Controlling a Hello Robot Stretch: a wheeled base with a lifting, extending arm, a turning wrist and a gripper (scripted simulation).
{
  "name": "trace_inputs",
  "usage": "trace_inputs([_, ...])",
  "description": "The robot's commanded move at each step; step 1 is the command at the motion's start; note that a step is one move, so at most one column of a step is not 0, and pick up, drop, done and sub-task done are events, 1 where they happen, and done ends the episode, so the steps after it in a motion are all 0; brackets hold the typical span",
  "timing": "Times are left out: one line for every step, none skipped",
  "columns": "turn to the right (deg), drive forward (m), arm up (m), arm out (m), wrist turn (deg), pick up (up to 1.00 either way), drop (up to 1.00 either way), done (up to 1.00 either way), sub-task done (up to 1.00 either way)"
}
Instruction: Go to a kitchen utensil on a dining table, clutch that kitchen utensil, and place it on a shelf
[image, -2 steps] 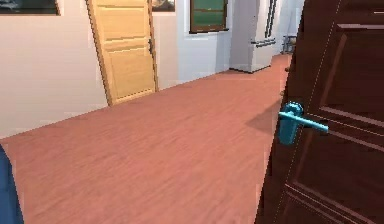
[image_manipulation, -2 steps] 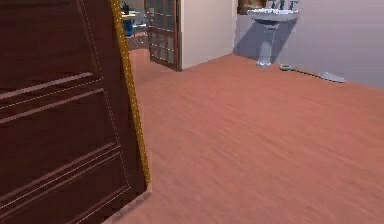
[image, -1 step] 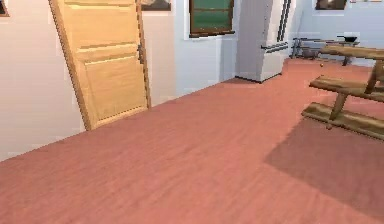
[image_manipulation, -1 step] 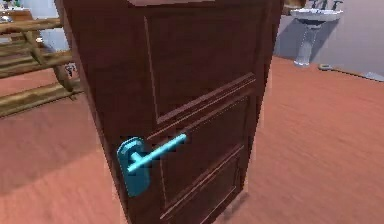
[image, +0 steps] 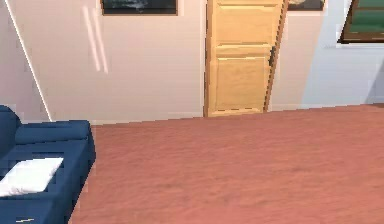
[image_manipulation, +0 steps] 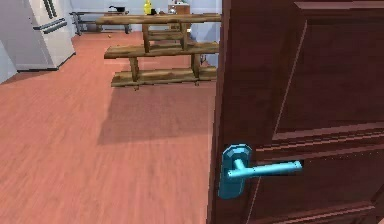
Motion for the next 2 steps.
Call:
trace_inputs([-3.0, 0.00, 0.00, 0.00, 0.0, 0.00, 0.00, 0.00, 0.00])
trace_inputs([0.0, 0.30, 0.00, 0.00, 0.0, 0.00, 0.00, 0.00, 0.00])
